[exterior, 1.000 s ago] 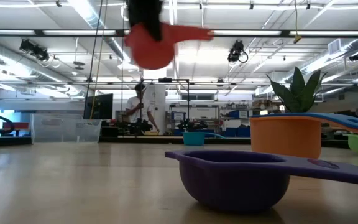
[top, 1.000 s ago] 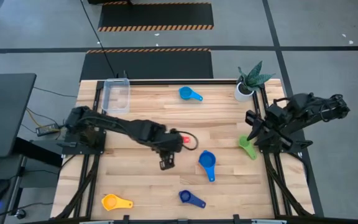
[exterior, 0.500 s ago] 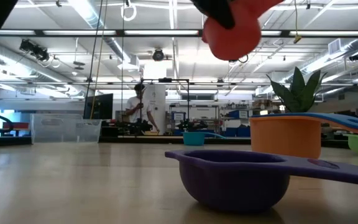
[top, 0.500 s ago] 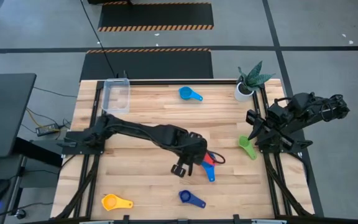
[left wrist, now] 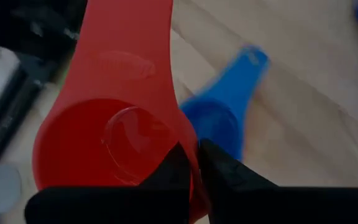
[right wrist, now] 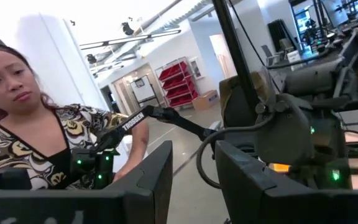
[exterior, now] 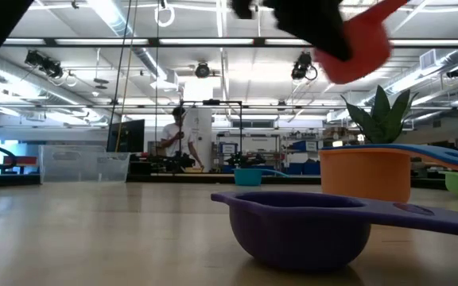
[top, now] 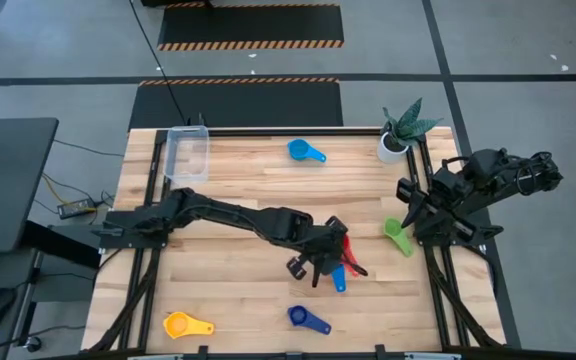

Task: Nest measuring cups in basket
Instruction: Stack the red measuring cup on top of the blue measuring cup

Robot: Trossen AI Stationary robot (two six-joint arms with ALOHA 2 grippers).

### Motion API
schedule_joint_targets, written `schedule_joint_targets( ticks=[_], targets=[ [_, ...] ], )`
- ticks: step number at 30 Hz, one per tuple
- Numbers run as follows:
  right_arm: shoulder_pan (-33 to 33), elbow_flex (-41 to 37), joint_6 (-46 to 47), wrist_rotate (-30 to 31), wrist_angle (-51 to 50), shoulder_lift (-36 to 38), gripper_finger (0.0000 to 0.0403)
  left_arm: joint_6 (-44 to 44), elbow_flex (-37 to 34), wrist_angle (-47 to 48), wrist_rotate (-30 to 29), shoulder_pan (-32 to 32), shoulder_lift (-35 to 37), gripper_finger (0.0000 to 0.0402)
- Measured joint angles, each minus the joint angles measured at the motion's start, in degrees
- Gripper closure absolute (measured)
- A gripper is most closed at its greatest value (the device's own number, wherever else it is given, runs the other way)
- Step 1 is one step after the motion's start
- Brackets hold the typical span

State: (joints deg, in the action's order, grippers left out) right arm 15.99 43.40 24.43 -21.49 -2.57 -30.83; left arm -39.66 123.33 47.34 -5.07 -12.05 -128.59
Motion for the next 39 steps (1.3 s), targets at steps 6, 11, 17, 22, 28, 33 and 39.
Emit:
schedule_joint_targets(
  ticks=[6, 11, 17, 22, 28, 33, 39],
  targets=[
    [0.00, 0.00, 0.00, -1.21, 0.25, 0.75, 0.0275, 0.14, -0.12, 0.53, 1.57, 1.22, -2.01, 0.0381],
    [0.00, 0.00, -0.07, -1.23, 0.30, 2.04, 0.0275, -0.33, -0.07, -1.63, 2.75, 1.07, -4.39, 0.0381],
    [0.00, 0.02, -0.17, -1.23, 0.27, 3.37, 0.0275, -0.29, -0.09, -0.75, 2.96, 0.84, -5.88, 0.0381],
    [0.00, 0.02, -0.90, -1.21, 0.38, 4.33, 0.0275, 0.81, -0.17, 0.71, 3.74, 1.01, -7.12, 0.0381],
    [0.00, 0.02, -1.03, -1.19, -0.29, 4.44, 0.0275, 2.34, -0.11, 0.26, 3.83, 0.96, -8.04, 0.0364],
    [0.00, 0.02, -1.05, -1.19, -1.26, 4.44, 0.0275, 2.52, 0.21, 0.31, 3.61, 0.96, -8.04, 0.0327],
    [0.00, 0.02, -1.05, -1.18, -1.27, 4.44, 0.0275, 3.14, 1.96, 0.25, 2.39, 0.30, -8.02, 0.0310]
  ],
)
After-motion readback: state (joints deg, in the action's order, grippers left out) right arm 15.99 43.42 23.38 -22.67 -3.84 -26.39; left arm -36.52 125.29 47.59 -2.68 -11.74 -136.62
